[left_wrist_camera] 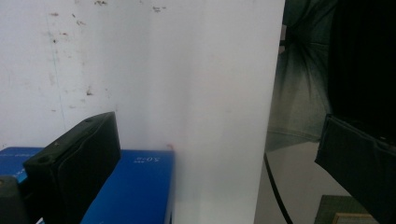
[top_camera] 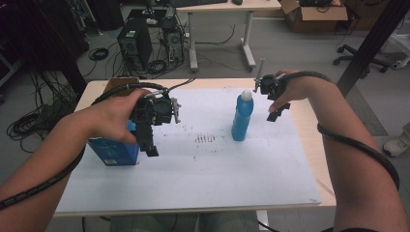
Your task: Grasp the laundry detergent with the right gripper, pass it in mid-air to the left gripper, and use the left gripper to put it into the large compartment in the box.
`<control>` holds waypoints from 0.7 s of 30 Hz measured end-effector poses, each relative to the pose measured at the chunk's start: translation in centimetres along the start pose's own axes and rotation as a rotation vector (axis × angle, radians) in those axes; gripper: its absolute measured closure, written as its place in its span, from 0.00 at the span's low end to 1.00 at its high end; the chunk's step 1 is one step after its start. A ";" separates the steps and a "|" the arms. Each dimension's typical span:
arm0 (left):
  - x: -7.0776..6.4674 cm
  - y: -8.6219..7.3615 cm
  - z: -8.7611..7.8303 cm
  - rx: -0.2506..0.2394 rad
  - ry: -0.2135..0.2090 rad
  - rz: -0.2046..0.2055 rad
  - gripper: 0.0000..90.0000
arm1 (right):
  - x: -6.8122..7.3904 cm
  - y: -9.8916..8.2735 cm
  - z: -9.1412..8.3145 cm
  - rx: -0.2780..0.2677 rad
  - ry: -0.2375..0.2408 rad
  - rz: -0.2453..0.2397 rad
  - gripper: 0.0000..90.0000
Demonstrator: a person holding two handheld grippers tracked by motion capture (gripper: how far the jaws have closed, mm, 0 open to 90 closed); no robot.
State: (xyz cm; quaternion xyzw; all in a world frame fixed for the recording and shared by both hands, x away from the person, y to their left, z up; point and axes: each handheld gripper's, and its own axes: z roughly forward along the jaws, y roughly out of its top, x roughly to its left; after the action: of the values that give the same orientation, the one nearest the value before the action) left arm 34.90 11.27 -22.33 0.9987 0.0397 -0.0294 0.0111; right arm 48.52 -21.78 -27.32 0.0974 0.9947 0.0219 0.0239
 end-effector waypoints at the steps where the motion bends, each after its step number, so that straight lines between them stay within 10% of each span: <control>1: 0.0 0.1 0.0 0.000 0.003 -0.001 0.00 | 0.0 0.0 0.0 -0.001 0.000 -0.001 0.06; 21: -0.3 -0.1 0.4 0.006 0.003 0.006 0.00 | 1.5 -0.6 0.0 -0.051 0.012 0.011 0.06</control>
State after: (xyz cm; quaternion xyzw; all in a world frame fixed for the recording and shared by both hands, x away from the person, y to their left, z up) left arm 34.59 11.33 -22.69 0.9989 0.0365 -0.0282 0.0083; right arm 46.97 -22.05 -27.44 0.1023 0.9934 0.0480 0.0205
